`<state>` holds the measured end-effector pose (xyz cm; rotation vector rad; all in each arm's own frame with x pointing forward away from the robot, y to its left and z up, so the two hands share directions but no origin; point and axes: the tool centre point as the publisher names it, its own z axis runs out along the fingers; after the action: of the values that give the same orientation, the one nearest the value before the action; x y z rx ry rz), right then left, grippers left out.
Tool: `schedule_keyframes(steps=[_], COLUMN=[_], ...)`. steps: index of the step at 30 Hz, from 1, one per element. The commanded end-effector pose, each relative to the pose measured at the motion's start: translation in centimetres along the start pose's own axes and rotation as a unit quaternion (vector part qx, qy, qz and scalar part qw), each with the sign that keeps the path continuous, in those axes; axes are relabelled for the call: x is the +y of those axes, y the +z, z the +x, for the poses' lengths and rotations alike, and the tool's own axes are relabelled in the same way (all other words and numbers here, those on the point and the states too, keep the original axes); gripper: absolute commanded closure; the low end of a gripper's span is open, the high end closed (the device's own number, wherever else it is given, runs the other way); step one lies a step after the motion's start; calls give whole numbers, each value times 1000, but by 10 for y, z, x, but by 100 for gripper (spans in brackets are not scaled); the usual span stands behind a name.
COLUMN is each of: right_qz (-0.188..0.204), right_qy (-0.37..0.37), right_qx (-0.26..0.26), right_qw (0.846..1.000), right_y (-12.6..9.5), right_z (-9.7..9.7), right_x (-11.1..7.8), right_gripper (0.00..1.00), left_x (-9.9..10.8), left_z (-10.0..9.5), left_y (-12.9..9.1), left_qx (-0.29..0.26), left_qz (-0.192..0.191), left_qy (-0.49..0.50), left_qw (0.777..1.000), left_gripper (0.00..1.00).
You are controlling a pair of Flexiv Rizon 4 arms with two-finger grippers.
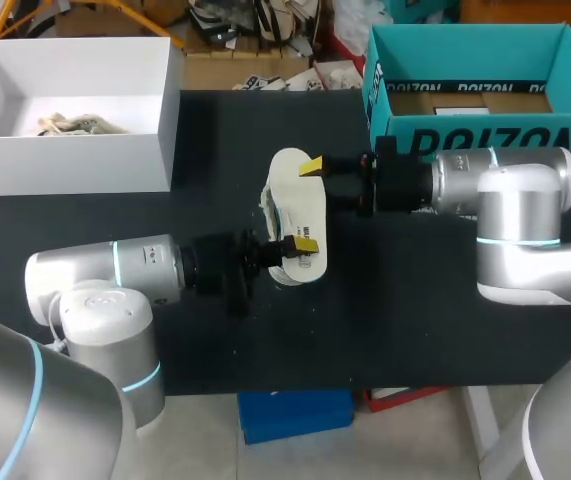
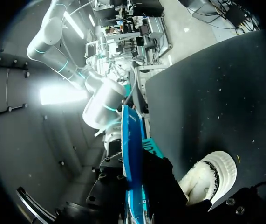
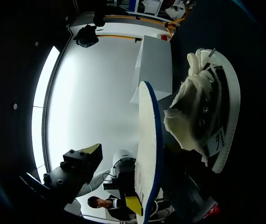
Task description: Take the shoe out of the shoebox, open the shoe tongue, remove and reinsert the insole, then place the shoe into the shoebox
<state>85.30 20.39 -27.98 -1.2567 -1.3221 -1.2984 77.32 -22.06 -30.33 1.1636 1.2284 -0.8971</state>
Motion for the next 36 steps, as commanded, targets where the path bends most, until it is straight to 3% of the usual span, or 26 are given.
schedule_keyframes(steps=[1, 6, 9, 11, 13, 15, 17, 34, 35, 36], right_qz=[7, 15, 19, 19, 19, 16, 11, 11, 11, 11], right_qy=[2, 7, 9, 10, 11, 12, 14, 14, 14, 14], right_qx=[-1, -3, -5, -6, -7, -10, -23, -23, -23, -23], right_qw=[1000, 1000, 1000, 1000, 1000, 1000, 1000, 1000, 1000, 1000], right_y=[6, 12, 14, 15, 15, 14, 13, 13, 13, 13], right_z=[-4, -7, -8, -9, -9, -10, -10, -10, -10, -10], right_x=[-1, -7, -9, -10, -10, -10, -10, -10, -10, -10], right_gripper=[18, 25, 23, 36, 42, 65, 100, 100, 100, 100], left_x=[-1, -1, -1, -1, -1, -1, -1, -3, -2, -2], left_z=[-1, -1, -1, -1, -1, -1, -1, -2, -3, -3], left_y=[1, 1, 1, 1, 1, 1, 1, 0, -1, -1], left_qx=[3, 3, 3, 3, 3, 3, 3, 3, 6, 10], left_qz=[-2, -2, -2, -2, -2, -2, -2, -9, -14, -14], left_qy=[1, 1, 1, 1, 1, 1, 1, -22, -35, -41], left_qw=[1000, 1000, 1000, 1000, 1000, 1000, 1000, 1000, 999, 999], left_gripper=[100, 100, 100, 100, 100, 100, 100, 100, 0, 0])
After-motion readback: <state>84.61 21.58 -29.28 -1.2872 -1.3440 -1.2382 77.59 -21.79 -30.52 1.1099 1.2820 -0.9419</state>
